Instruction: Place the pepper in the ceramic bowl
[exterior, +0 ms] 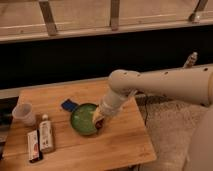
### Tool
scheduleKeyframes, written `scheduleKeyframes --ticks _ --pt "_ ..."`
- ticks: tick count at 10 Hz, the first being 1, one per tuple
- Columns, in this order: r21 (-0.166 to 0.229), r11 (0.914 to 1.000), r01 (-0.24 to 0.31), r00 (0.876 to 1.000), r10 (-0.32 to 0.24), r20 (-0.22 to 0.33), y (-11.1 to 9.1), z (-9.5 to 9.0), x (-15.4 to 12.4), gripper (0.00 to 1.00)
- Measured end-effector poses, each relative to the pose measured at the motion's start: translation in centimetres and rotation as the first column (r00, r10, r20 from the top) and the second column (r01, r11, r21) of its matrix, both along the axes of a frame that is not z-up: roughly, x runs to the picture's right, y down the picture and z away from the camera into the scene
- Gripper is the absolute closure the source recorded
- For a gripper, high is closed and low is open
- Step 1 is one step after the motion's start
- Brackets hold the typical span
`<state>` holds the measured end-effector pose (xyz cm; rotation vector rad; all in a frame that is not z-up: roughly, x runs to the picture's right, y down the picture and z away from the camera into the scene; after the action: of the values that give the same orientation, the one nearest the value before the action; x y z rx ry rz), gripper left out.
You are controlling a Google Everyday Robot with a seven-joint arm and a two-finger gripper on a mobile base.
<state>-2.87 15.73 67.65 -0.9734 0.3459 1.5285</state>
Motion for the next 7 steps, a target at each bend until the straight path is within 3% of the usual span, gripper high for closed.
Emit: scheduleKeyframes --ticks 3,7 --pt "-0.005 0.9997 0.026 1.000 -0.026 0.012 -0.3 1.5 -1.9 1.00" --pt "-0.075 0.9955 0.057 0.997 -0.054 0.049 0.5 3.9 -4.2 1.00"
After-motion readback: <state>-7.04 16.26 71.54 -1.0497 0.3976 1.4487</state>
